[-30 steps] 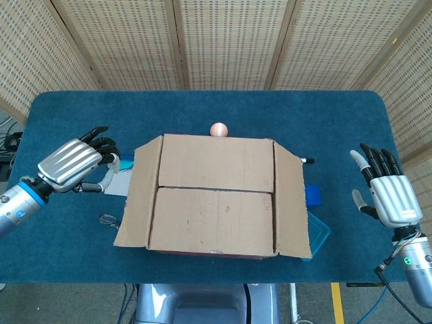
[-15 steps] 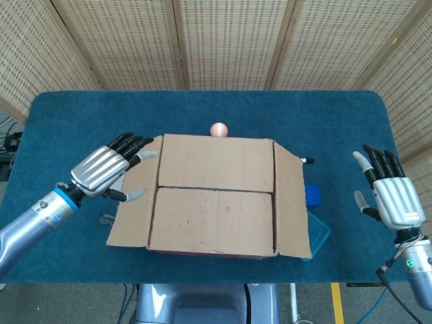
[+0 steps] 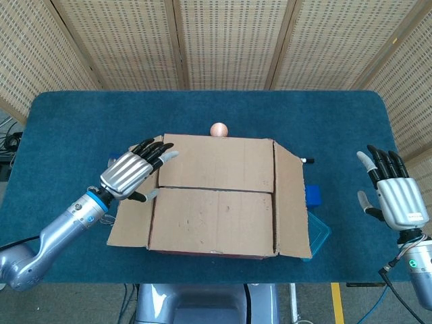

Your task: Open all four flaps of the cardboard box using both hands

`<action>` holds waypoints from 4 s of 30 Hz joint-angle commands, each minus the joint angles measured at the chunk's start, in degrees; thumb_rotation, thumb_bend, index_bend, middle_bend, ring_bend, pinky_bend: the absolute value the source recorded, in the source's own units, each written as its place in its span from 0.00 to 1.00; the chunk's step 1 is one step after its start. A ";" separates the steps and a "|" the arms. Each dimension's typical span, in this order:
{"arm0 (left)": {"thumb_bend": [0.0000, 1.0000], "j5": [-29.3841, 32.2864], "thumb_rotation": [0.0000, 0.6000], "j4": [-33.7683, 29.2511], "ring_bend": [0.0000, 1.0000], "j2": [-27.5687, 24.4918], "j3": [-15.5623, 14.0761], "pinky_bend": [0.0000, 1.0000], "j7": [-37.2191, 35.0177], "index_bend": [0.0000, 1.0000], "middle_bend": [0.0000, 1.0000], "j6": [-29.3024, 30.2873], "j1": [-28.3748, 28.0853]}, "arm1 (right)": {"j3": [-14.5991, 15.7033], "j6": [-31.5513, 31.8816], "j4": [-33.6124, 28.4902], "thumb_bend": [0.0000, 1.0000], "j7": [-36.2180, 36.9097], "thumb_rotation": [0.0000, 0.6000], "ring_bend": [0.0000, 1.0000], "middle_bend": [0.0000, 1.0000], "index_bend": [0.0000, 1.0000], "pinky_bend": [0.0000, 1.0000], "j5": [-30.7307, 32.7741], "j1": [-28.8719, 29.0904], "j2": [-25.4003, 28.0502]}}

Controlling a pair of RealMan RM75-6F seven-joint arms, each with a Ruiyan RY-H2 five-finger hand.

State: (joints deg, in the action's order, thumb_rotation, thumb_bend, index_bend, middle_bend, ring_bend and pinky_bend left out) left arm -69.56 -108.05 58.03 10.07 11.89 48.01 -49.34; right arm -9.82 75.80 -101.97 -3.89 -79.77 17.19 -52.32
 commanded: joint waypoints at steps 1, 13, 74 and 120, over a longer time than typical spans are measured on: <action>0.36 1.84 0.85 1.05 0.00 2.87 -0.24 0.00 2.29 0.00 0.00 1.23 -0.36 | 0.00 -0.07 0.17 0.47 0.13 1.00 0.00 0.00 0.02 0.00 0.06 0.00 -0.10; 0.34 7.10 0.86 5.19 0.00 10.28 -0.70 0.00 8.68 0.00 0.00 2.41 -2.10 | 0.05 0.25 0.73 0.47 0.71 1.00 0.00 0.00 0.02 0.00 0.51 -0.54 0.04; 0.33 14.23 0.86 24.45 0.00 17.76 11.54 0.00 8.09 0.00 0.00 8.73 -9.17 | -0.36 1.58 0.25 0.47 2.02 1.00 0.00 0.00 0.02 0.00 0.87 -2.28 1.87; 0.31 18.52 0.87 13.99 0.00 8.71 9.30 0.00 5.66 0.16 0.00 -0.87 -6.92 | 0.16 0.13 -1.57 0.47 -0.02 1.00 0.00 0.00 0.02 0.00 0.89 -1.95 2.16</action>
State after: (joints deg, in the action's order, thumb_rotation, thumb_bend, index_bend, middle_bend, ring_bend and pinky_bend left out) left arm -49.24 -90.45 69.67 20.34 19.85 48.31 -58.29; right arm -9.65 75.95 -103.51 -3.89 -78.85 15.21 -50.13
